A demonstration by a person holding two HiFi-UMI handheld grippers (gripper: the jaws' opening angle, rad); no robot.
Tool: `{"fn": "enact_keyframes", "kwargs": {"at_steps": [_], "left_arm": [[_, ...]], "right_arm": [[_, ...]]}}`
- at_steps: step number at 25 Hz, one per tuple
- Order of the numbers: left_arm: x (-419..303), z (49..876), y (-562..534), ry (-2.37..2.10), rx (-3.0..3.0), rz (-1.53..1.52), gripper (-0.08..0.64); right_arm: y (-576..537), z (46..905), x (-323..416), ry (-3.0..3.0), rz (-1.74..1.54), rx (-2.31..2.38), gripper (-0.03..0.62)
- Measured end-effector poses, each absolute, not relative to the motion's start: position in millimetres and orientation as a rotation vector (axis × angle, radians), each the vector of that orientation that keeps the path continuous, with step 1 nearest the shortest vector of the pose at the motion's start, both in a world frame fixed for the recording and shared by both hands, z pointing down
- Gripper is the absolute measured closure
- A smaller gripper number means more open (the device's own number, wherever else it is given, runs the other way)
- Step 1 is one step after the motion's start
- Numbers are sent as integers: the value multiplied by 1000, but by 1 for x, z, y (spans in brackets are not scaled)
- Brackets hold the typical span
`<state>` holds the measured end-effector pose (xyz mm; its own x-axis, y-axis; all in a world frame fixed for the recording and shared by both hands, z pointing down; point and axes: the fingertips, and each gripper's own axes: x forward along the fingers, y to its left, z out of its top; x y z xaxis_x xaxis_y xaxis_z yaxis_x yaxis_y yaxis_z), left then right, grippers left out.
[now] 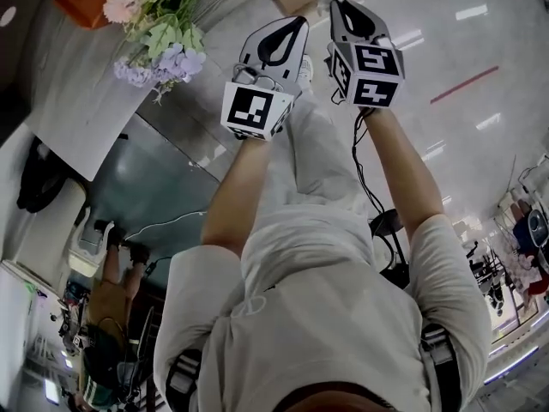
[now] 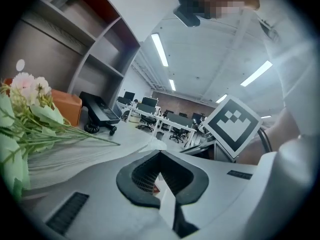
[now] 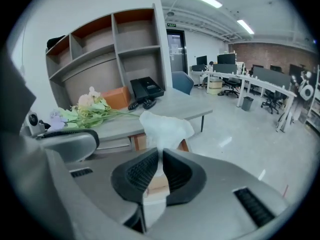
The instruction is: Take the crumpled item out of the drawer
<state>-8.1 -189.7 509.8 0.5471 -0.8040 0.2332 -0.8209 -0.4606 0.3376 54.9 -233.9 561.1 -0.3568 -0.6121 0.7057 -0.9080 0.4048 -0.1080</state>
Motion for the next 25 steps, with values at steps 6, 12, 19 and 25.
{"fn": "enact_keyframes", "kwargs": {"at_steps": [6, 12, 19, 25], "left_arm": [[-11, 452, -185, -1315, 2432, 31, 560], [-23, 398, -194, -1347, 2483, -6, 560], [-29, 348, -197, -1372, 2517, -43, 560], [-37, 310, -194, -1415, 2537, -77, 560]], "right_arm": [[-230, 497, 57, -2147, 637, 1318, 560], [-231, 442, 61, -2198, 600, 1353, 560], [-225, 393, 70, -2219, 554, 1370, 560], [-222, 349, 74, -2259, 507, 1395, 560]]}}
